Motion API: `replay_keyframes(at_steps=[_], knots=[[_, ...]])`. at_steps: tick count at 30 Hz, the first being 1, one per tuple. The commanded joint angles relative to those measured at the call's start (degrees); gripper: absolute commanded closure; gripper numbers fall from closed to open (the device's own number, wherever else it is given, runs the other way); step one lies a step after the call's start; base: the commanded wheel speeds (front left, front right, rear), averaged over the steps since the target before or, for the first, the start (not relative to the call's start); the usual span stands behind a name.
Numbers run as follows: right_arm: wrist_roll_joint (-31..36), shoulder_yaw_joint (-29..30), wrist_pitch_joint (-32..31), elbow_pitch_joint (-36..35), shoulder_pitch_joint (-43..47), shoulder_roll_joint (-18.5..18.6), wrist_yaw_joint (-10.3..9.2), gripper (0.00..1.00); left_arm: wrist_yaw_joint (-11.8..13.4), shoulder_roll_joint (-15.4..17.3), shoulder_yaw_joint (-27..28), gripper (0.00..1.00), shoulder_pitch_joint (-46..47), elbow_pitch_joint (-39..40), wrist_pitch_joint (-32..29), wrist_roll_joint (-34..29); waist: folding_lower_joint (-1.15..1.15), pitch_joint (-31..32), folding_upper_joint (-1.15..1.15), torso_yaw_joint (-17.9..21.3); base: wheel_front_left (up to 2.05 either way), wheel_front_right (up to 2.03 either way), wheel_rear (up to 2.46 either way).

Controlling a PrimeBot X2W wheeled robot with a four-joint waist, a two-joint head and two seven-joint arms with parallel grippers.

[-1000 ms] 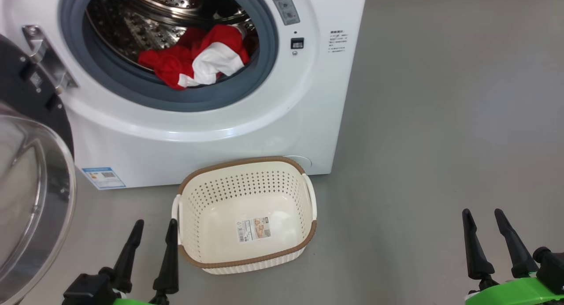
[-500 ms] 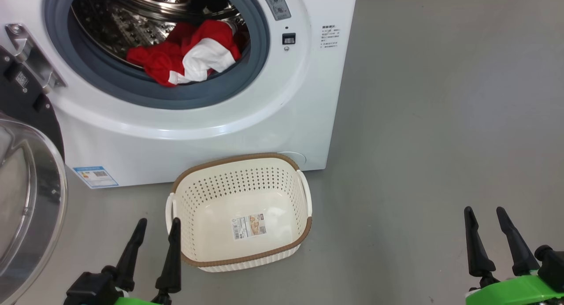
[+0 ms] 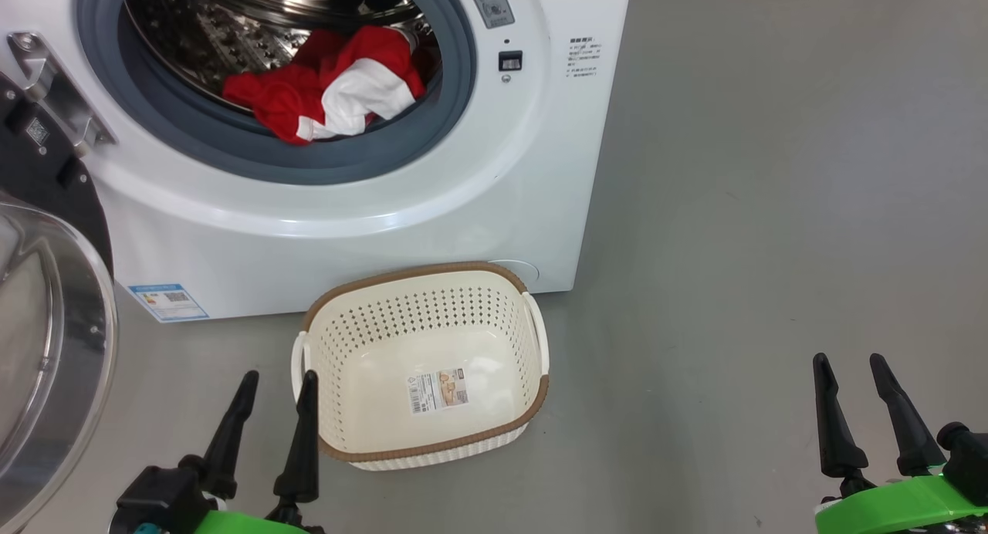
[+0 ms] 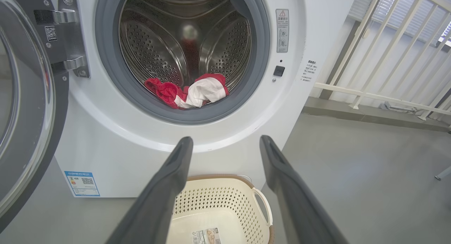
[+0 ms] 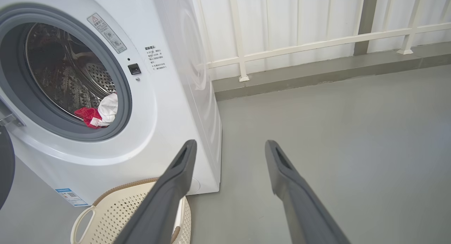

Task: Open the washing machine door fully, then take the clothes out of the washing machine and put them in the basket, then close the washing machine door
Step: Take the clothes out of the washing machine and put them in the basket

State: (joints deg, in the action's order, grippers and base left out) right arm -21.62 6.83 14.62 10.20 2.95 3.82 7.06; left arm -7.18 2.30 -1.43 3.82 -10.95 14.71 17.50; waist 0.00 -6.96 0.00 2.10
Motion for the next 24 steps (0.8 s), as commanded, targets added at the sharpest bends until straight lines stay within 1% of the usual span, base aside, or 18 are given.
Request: replay_keyframes(at_steps=[1, 8, 24], knots=[[-0.31, -1.13, 0.38, -1.41, -2.19, 0.86, 0.43, 0.0, -0.31, 0.76, 1.54, 0.0, 1.7, 1.37, 0.29, -0.71, 0.0, 0.06, 0.0, 0.0, 0.0, 0.0, 0.0], [-0.33, -1.46, 0.38, -1.36, -2.2, 0.77, 0.43, 0.0, -0.31, 1.05, 0.6, 0.0, 2.01, 1.15, 0.29, -0.02, 0.0, 0.02, 0.0, -0.1, 0.19, -0.2, 0.01], [-0.48, -1.64, 0.38, -1.36, -2.6, 0.64, 0.43, 0.0, -0.31, 1.39, 0.31, 0.0, 2.82, 1.11, 0.29, 0.5, 0.0, -0.82, 0.0, -0.17, 0.96, -0.96, 0.0]])
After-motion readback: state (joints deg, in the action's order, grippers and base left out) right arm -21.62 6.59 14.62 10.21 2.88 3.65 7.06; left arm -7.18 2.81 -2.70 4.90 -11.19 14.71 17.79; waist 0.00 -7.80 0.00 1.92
